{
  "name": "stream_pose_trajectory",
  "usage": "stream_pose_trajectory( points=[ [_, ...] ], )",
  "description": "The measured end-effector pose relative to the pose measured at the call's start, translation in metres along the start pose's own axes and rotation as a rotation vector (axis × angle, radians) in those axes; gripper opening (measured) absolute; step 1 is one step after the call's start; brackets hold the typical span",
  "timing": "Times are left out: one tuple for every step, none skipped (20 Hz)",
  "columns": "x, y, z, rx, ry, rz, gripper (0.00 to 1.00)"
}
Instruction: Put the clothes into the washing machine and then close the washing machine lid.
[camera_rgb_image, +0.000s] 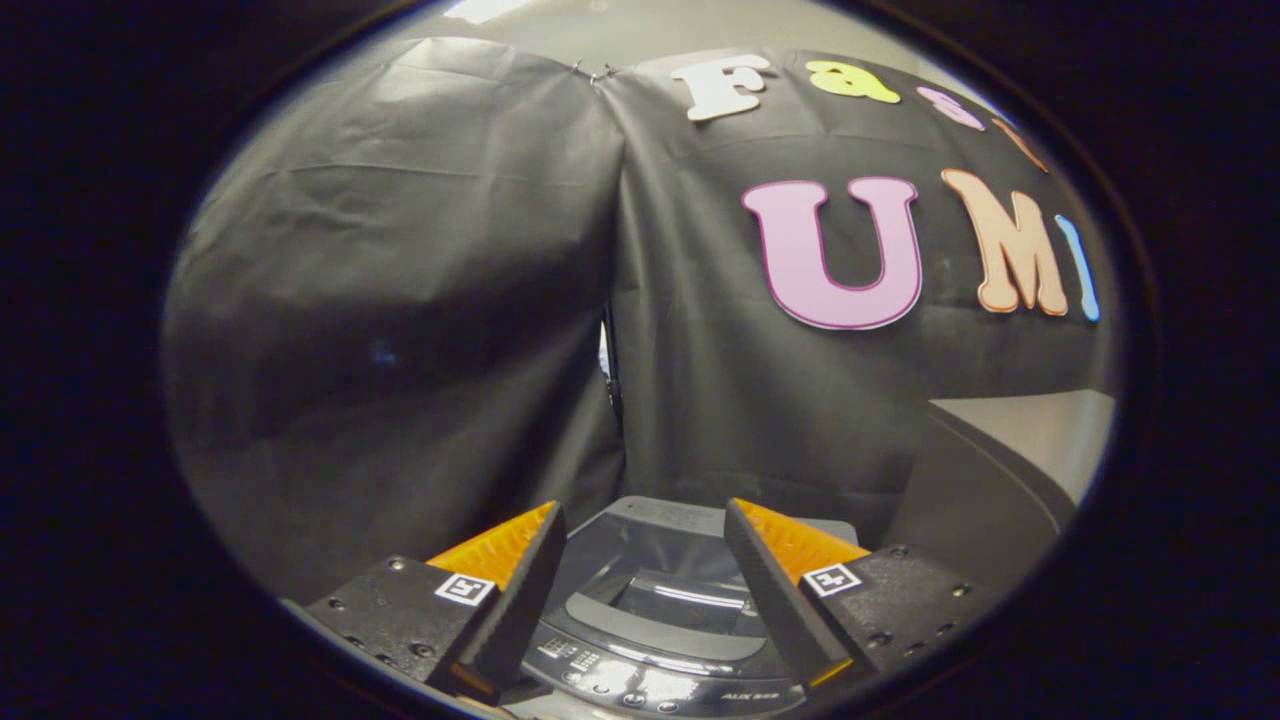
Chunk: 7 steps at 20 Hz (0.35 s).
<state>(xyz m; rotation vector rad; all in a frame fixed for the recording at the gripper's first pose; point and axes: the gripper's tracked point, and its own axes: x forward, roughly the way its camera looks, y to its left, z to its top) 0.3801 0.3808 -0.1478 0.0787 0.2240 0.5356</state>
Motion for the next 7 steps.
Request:
stream_pose_trajectory(
  points=[
    [-0.01,-0.001,0.008,0.009,-0.02,0.004,0.96],
    [-0.021,-0.003,0.015,0.017,-0.041,0.006,0.96],
    [-0.03,-0.005,0.024,0.018,-0.062,0.006,0.96],
    [-0.042,-0.008,0.032,0.015,-0.08,0.001,0.96],
    [-0.052,-0.01,0.038,0.012,-0.096,-0.003,0.96],
    [-0.061,-0.014,0.044,0.006,-0.107,-0.007,0.96],
    [-0.072,-0.019,0.05,-0.001,-0.123,-0.015,0.96]
  ],
)
